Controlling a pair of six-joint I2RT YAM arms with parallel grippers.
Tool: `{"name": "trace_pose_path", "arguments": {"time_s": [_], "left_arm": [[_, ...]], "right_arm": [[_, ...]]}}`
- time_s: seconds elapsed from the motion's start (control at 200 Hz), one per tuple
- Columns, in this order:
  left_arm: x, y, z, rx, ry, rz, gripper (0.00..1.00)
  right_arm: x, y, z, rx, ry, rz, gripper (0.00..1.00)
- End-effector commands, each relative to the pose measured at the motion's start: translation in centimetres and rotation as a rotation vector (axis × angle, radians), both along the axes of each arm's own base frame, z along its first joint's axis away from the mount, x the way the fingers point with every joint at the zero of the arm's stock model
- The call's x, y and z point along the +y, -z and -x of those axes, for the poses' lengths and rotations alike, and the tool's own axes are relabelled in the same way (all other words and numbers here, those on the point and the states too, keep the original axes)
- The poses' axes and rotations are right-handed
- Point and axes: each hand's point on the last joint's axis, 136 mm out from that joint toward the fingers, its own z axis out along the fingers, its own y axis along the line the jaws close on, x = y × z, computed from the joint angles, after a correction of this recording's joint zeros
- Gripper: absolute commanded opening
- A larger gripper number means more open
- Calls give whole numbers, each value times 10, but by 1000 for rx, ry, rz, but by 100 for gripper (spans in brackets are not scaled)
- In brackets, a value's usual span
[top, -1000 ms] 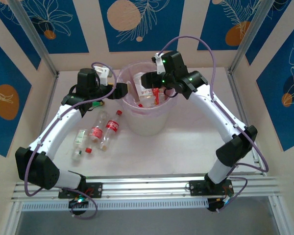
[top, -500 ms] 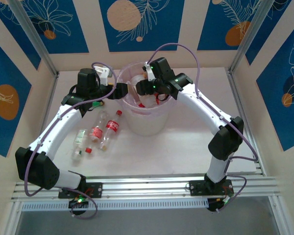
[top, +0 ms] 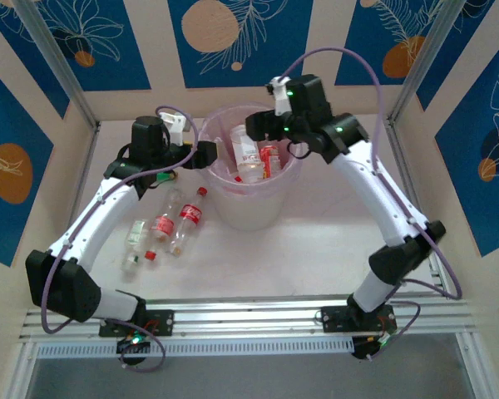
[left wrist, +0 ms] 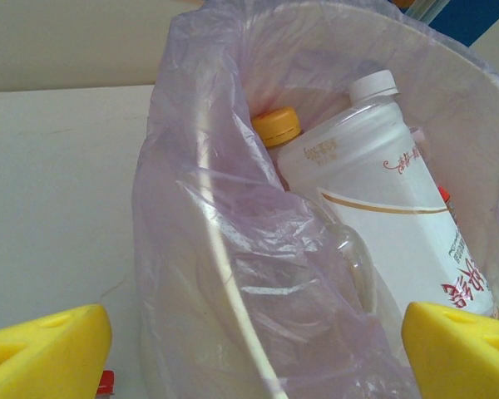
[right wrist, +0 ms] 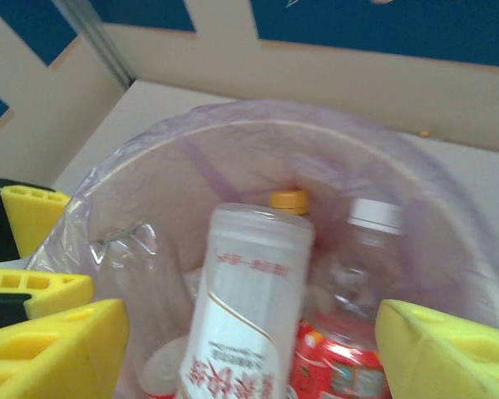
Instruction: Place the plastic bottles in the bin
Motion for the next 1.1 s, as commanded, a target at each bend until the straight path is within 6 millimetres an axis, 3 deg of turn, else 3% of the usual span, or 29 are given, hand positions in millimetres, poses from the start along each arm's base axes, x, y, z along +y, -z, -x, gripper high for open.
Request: {"name": "trace_pose_path", "arguments": {"time_s": [0.0, 0.095, 0.205, 0.405, 0.6, 0.825, 0.955, 1.095], "left_arm": [[0, 42, 21, 123, 40, -115, 93], [4, 33, 22, 99, 30, -131, 97], [9, 26, 22, 77, 14, -145, 100], [9, 3, 30, 66, 29, -128, 100], [22, -25, 40, 13, 3, -155, 100], [28, -42, 45, 9, -14, -142, 100], [55, -61, 34, 20, -119, -79, 100], [111, -58, 10, 65, -321, -44, 100]], "right_arm": [[-49, 1, 16, 42, 107, -7, 79], [-77, 20, 22, 115, 158, -84, 78], [-89, 42, 24, 186, 164, -167, 73], [-70, 59, 30, 268, 63, -271, 71], [-63, 75, 21, 300, 36, -298, 68], [-52, 86, 9, 323, 10, -308, 63], [-47, 89, 6, 328, 2, -305, 59], [-42, 94, 4, 333, -6, -304, 57]]}}
